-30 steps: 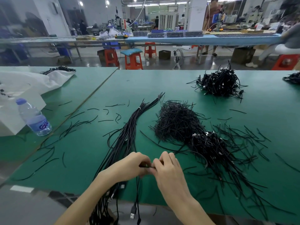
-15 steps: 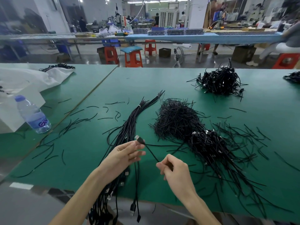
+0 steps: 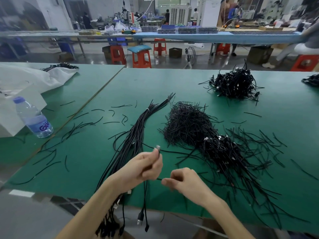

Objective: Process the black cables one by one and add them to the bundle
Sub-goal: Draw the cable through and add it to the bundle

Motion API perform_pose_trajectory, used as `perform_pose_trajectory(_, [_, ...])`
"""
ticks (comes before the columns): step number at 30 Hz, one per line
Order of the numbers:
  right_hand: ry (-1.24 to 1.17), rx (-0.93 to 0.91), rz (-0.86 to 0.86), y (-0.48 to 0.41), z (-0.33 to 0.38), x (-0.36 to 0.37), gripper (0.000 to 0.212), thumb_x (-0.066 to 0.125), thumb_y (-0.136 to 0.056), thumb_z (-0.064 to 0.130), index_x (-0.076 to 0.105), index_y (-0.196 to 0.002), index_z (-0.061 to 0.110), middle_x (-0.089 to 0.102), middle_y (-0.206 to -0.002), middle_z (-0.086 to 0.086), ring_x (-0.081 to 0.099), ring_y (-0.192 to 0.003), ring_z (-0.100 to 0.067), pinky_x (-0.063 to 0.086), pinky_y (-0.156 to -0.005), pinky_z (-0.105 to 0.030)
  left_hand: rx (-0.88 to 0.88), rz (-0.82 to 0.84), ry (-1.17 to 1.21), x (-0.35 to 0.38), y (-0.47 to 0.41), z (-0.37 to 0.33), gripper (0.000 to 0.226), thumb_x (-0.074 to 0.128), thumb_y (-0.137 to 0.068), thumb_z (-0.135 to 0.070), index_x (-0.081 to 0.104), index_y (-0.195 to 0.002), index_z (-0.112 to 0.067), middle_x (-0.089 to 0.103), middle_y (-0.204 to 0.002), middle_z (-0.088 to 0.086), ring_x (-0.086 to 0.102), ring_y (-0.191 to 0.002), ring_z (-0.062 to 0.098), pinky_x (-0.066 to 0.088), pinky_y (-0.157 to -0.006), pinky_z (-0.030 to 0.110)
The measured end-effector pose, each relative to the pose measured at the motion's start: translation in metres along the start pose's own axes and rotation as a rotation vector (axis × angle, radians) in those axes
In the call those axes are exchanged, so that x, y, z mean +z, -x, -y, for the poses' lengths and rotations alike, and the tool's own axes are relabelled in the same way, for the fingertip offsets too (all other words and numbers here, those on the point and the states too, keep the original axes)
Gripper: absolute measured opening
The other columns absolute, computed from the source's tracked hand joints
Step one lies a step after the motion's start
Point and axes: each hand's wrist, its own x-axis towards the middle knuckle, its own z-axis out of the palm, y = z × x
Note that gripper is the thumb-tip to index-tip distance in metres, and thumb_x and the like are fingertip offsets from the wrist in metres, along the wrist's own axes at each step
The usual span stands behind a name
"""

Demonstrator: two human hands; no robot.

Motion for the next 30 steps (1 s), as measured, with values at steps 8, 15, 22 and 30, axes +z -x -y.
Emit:
perform_pose_trajectory(8, [-0.147, -0.067, -0.265, -0.01, 0.015, -0.005, 0.062, 0.057, -0.1, 0.049, 0.037, -0.049, 0.019, 0.037, -0.047, 0.009, 0.031, -0.048, -0.012, 0.029, -0.051, -0.026, -0.064, -0.101, -0.884, 0.018, -0.004, 0.02, 0.037, 0.046, -0.109, -0.034, 0.069, -0.091, -0.013, 0.073, -0.078, -0.001, 0.057, -0.058, 0.007, 0.052, -0.065, 0.039])
perform_pose_trajectory(15, [-0.512, -0.103, -0.31, -0.002, 0.034, 0.006, 0.053, 0.053, -0.104, 0.04, 0.052, -0.057, 0.017, 0.04, -0.05, -0.005, 0.031, -0.047, -0.015, 0.029, -0.045, -0.021, 0.089, -0.247, -0.86, 0.015, -0.008, 0.034, 0.011, 0.056, -0.106, -0.022, 0.063, -0.102, -0.029, 0.068, -0.086, -0.023, 0.056, -0.068, -0.001, 0.043, -0.066, 0.017])
perform_pose_trajectory(22, [-0.518, -0.134, -0.305, 0.003, 0.043, 0.006, 0.051, 0.053, -0.104, 0.039, 0.054, -0.057, 0.019, 0.043, -0.05, -0.003, 0.034, -0.048, -0.016, 0.029, -0.045, -0.022, 0.185, -0.285, -0.856, 0.009, -0.003, 0.042, 0.022, 0.053, -0.105, -0.005, 0.064, -0.122, -0.014, 0.068, -0.103, -0.035, 0.064, -0.095, -0.014, 0.043, -0.083, 0.005])
perform_pose_trajectory(30, [-0.49, -0.129, -0.288, 0.002, 0.042, 0.005, 0.051, 0.051, -0.105, 0.039, 0.058, -0.063, 0.011, 0.048, -0.052, -0.007, 0.039, -0.048, -0.016, 0.033, -0.045, -0.023, 0.254, -0.357, -0.803, 0.011, 0.002, 0.043, 0.015, 0.056, -0.104, -0.011, 0.071, -0.108, -0.01, 0.07, -0.092, -0.034, 0.065, -0.08, -0.014, 0.044, -0.074, 0.001])
